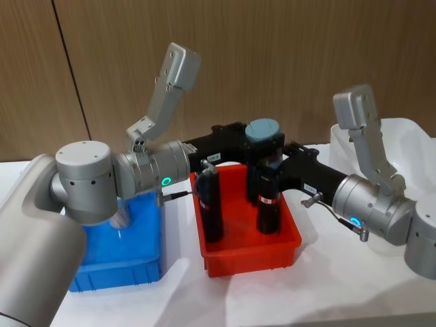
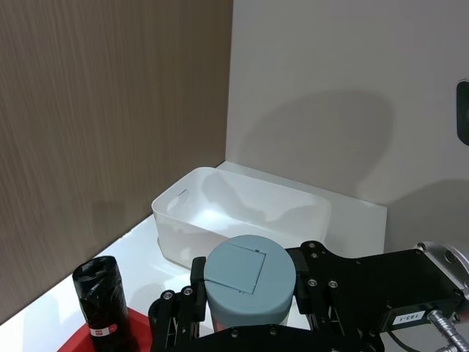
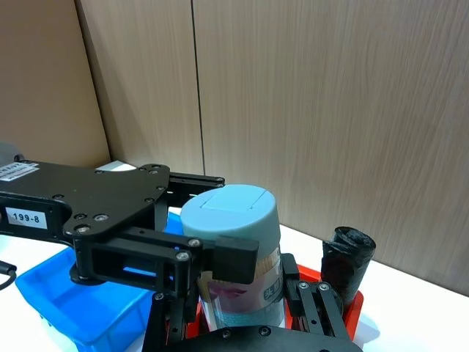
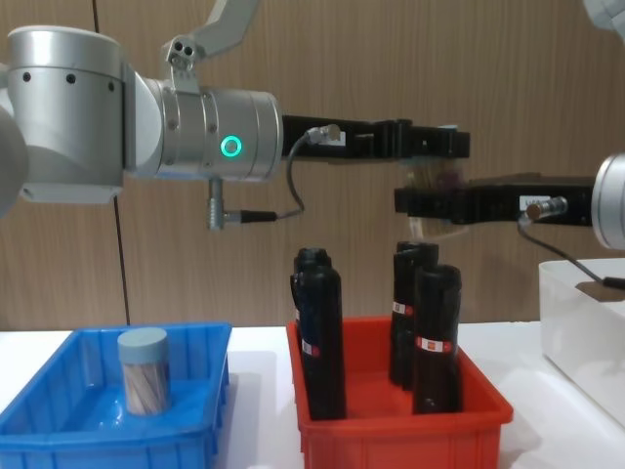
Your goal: Pick the cotton swabs from the blue box and place them into the white box.
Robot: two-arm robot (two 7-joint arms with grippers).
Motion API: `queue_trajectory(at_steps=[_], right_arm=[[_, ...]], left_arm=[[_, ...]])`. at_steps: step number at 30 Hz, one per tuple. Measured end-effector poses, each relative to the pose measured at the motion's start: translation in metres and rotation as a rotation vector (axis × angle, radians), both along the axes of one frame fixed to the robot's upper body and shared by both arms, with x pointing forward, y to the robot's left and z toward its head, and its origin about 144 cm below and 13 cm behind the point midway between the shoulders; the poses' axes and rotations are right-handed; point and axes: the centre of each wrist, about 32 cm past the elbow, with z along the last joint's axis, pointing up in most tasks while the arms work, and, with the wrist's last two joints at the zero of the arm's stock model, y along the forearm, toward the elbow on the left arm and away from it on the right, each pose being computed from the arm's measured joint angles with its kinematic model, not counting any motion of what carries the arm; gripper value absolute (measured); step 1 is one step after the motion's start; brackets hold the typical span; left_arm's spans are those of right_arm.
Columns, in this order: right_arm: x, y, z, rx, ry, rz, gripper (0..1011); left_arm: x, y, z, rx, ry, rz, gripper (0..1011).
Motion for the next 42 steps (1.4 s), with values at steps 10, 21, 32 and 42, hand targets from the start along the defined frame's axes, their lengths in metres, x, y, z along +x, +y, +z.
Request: queue_trajectory(at_steps=[10, 21, 32, 42], right_arm=[[0.0, 0.0, 0.001, 0.004, -0.008, -0.008, 664], [0.0, -0.001, 0.001, 0.006, -0.012, -0.017, 662], [0.001, -0.002, -0.002, 0.009, -0.007, -0.028, 662], [0.002, -0.005, -0.016, 0.002, 0.025, -0.058, 662]], left_arm=[[0.0, 0.0, 0.0, 0.004, 0.002, 0.002, 945], [0.0, 0.0, 0.0, 0.003, 0.001, 0.002, 1003], [0.0, 0.0, 0.0, 0.002, 0.001, 0.002, 1003], [0.0, 0.0, 0.0, 0.002, 0.001, 0.002, 1003]])
